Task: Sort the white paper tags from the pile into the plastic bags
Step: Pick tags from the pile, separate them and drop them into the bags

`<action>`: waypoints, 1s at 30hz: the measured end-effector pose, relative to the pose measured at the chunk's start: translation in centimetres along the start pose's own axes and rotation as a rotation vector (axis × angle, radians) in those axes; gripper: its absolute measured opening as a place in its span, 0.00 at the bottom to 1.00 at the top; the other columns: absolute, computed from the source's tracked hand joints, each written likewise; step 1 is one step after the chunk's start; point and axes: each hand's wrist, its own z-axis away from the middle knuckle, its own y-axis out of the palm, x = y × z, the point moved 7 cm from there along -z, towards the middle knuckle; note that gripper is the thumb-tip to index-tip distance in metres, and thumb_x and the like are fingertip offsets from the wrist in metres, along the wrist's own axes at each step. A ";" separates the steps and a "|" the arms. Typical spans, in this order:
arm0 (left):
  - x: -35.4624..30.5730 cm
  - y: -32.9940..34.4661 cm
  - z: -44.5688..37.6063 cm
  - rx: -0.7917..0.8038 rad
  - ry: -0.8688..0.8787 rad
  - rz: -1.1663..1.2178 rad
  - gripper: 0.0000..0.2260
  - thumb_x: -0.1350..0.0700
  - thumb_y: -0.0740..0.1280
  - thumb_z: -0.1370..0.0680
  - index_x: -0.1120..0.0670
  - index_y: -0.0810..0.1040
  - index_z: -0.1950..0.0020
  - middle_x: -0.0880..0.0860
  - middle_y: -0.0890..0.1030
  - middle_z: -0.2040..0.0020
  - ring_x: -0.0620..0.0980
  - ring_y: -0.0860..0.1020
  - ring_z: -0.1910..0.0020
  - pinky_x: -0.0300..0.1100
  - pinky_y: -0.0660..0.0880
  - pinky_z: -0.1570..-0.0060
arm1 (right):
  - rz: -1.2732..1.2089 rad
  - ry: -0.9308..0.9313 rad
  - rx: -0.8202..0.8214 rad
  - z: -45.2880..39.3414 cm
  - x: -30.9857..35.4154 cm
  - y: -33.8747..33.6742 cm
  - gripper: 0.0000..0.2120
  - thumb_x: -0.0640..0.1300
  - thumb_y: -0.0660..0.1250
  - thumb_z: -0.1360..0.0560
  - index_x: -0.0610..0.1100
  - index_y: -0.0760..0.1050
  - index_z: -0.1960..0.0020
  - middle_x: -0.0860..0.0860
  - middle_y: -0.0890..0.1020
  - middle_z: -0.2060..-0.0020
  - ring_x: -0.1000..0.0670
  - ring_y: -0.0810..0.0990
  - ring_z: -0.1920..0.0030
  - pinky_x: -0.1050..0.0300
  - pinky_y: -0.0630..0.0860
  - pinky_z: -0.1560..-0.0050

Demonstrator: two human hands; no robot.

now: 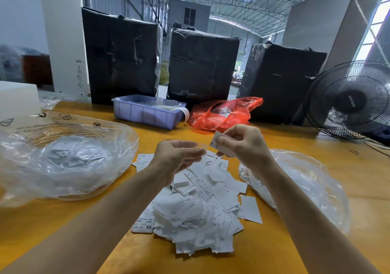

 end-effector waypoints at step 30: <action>0.2 0.1 -0.1 -0.023 -0.013 0.078 0.16 0.63 0.77 0.38 0.61 0.79 0.52 0.53 0.85 0.64 0.46 0.83 0.68 0.30 0.75 0.73 | 0.281 -0.261 -0.053 0.6 1.3 1.4 0.05 0.36 0.72 0.29 0.40 0.75 0.59 0.44 0.82 0.66 0.49 0.83 0.67 0.54 0.81 0.65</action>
